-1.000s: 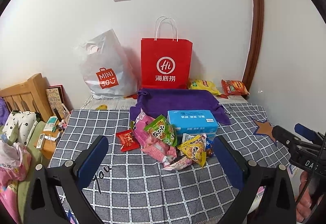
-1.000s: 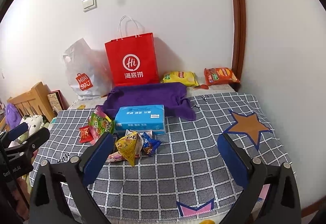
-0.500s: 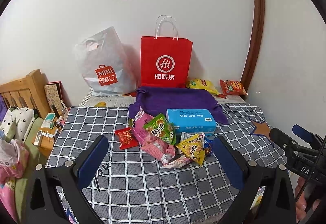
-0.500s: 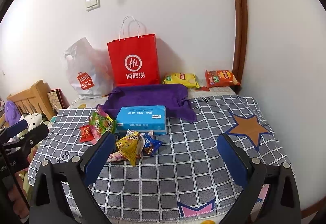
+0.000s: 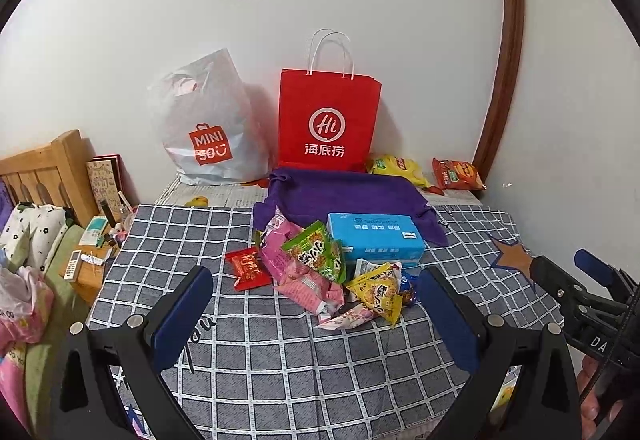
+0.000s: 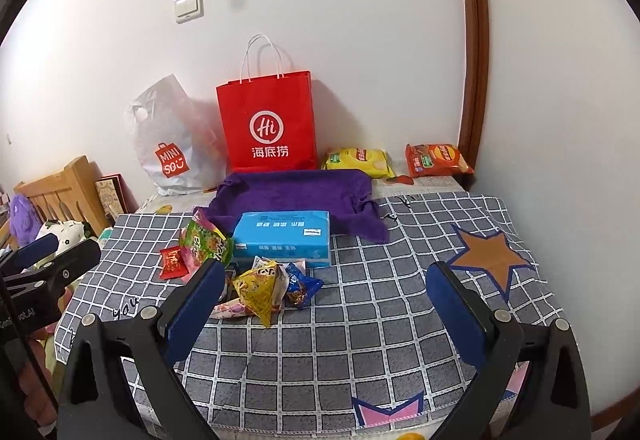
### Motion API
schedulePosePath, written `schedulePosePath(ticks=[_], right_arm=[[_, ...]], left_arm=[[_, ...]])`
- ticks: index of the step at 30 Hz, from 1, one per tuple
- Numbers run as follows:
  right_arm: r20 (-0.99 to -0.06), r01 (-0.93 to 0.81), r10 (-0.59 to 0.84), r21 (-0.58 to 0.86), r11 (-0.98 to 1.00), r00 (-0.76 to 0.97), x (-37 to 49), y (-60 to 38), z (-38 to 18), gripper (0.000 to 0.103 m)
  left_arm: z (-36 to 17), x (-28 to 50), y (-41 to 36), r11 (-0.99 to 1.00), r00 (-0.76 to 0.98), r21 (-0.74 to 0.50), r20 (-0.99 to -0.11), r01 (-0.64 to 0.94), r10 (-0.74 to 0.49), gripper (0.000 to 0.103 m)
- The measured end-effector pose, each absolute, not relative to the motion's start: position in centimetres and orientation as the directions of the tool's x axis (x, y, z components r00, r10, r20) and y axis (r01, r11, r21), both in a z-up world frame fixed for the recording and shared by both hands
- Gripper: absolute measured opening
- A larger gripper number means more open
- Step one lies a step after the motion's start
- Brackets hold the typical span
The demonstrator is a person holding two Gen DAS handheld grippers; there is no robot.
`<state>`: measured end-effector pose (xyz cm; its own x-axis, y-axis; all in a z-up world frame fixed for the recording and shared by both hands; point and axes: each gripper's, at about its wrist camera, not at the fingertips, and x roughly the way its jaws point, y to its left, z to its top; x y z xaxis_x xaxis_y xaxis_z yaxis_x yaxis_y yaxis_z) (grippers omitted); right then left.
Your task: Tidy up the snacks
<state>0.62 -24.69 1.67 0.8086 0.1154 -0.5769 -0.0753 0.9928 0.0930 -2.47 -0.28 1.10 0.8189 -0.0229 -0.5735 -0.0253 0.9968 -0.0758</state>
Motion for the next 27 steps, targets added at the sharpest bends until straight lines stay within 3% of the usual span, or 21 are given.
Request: schedulePosePath(ticks=[27], right_arm=[[-0.571, -0.078, 0.112, 0.083, 0.993, 0.814, 0.36, -24.10, 1.43, 0.100]], left_arm=[[0.62, -2.66, 0.38, 0.995, 0.829, -0.080, -0.559, -0.054, 0.000, 0.103]])
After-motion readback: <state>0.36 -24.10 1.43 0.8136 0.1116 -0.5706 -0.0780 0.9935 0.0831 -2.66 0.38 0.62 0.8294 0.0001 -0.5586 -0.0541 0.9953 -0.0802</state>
